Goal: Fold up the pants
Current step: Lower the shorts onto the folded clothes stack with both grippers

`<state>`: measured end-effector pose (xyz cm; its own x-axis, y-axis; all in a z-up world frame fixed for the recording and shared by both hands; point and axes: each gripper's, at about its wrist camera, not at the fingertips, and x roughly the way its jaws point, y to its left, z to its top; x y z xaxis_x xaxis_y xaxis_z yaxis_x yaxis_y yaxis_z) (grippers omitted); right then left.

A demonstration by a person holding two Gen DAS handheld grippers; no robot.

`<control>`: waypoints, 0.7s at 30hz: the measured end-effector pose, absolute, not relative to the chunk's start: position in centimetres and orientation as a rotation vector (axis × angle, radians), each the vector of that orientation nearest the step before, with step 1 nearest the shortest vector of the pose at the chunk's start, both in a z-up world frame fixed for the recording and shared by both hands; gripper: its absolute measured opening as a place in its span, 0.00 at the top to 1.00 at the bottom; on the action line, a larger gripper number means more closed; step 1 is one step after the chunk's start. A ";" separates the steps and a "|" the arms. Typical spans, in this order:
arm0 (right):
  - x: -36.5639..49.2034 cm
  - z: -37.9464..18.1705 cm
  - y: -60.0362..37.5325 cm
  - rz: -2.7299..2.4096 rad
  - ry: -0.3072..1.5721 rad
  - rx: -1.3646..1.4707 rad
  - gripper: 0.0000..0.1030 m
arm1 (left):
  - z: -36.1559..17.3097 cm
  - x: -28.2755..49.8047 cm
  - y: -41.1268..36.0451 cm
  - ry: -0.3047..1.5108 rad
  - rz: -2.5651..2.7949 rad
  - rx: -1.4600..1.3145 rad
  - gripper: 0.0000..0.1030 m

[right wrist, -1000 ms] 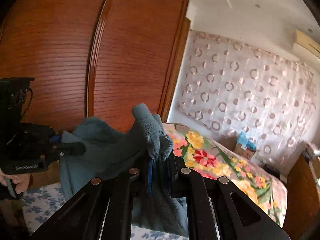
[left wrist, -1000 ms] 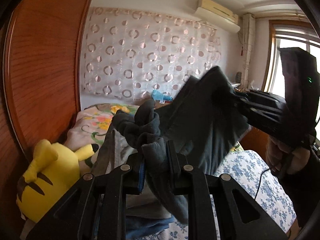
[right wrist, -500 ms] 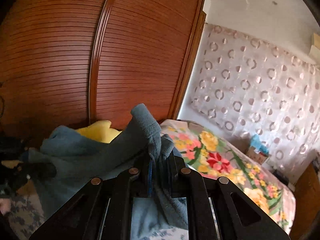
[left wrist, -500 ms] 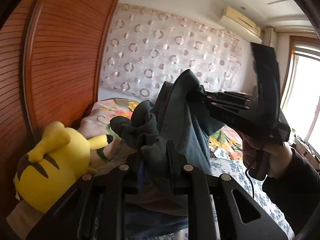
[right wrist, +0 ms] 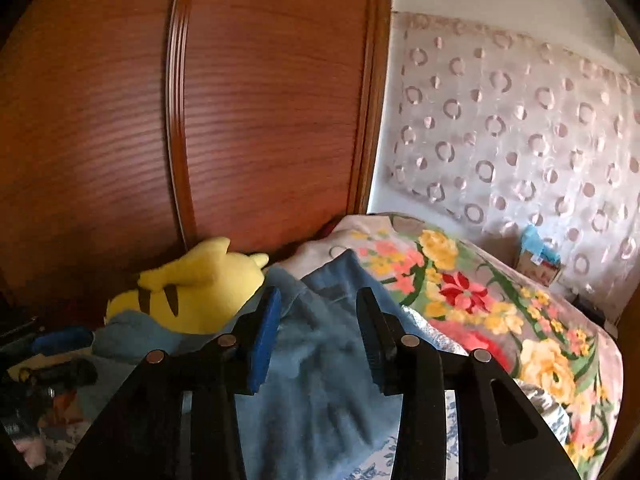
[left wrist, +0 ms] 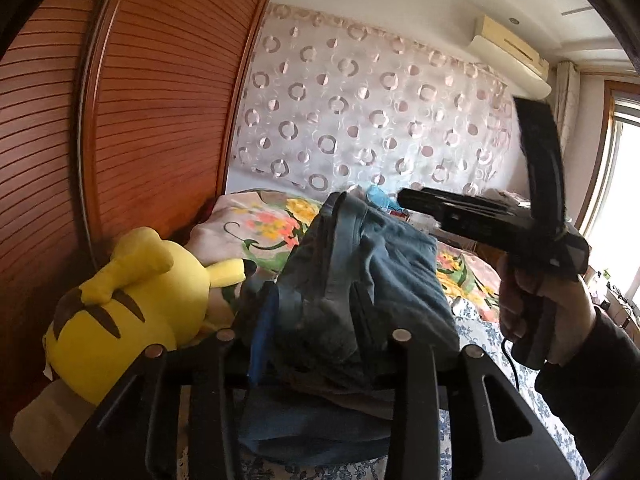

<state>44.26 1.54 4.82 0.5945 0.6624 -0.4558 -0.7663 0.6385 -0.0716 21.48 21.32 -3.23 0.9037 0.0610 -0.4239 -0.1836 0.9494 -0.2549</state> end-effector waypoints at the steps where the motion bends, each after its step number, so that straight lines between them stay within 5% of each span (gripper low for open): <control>1: 44.4 4.9 0.9 0.850 0.422 -0.260 0.60 | -2.9 21.4 21.2 0.423 0.122 -0.286 0.63; 14: 49.8 1.6 -1.0 0.824 0.651 -0.236 0.69 | -6.5 24.2 21.3 0.600 0.148 -0.191 0.63; 21: 48.8 1.9 0.5 0.811 0.623 -0.219 0.72 | -6.4 23.9 21.3 0.610 0.146 -0.174 0.63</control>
<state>48.76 0.53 1.86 0.5228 0.6087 -0.5968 -0.7332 0.6782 0.0493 23.86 21.25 -6.39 0.8102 0.0850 -0.5799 -0.1875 0.9750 -0.1191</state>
